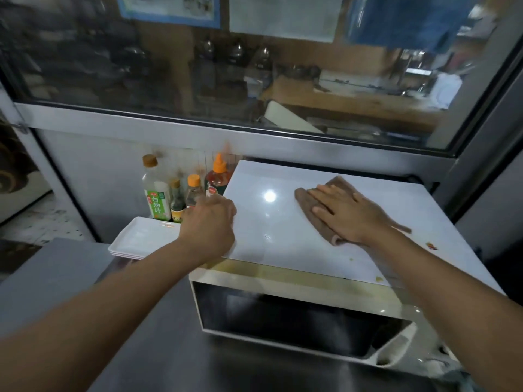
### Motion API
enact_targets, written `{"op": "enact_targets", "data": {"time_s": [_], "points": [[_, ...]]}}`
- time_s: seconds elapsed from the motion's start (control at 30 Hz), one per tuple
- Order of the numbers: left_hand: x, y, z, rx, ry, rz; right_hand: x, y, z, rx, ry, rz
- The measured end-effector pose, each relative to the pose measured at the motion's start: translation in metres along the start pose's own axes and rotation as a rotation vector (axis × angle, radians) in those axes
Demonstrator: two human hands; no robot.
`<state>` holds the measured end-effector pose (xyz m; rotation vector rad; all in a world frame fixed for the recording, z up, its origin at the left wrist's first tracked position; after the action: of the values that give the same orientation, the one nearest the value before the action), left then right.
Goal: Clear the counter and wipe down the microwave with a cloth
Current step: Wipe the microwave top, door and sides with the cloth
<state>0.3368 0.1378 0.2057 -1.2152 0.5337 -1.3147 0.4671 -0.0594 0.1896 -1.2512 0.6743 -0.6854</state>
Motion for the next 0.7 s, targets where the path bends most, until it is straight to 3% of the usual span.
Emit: {"op": "enact_targets", "data": {"time_s": [0.2, 0.27, 0.4, 0.5, 0.6, 0.7], "points": [[0.062, 0.024, -0.009, -0.077, 0.121, -0.067, -0.03, 0.01, -0.071, 0.003, -0.227, 0.095], [0.079, 0.034, -0.012, -0.095, 0.151, -0.037, -0.005, 0.003, -0.079, 0.005, -0.194, 0.095], [0.084, 0.038, -0.014, -0.072, 0.117, 0.0, 0.073, -0.01, -0.063, -0.008, 0.044, 0.078], [0.084, 0.036, -0.015, -0.065, 0.083, 0.008, 0.082, -0.011, -0.055, -0.003, 0.099, 0.028], [0.096, 0.035, -0.02, -0.043, 0.08, 0.084, 0.063, -0.006, -0.08, 0.003, 0.063, 0.064], [0.124, 0.04, -0.029, -0.027, 0.112, 0.008, 0.048, -0.009, -0.124, 0.056, -0.082, 0.09]]}}
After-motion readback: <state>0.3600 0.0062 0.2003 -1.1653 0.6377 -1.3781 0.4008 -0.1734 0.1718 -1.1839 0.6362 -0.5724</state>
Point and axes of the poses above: each hand's wrist, its own z-axis towards the middle knuckle, its own y-axis out of the palm, x = y × z, the point moved 10 cm from there along z, towards the middle knuckle, and after that the axes turned 11 degrees about x, right-handed, at the moved point
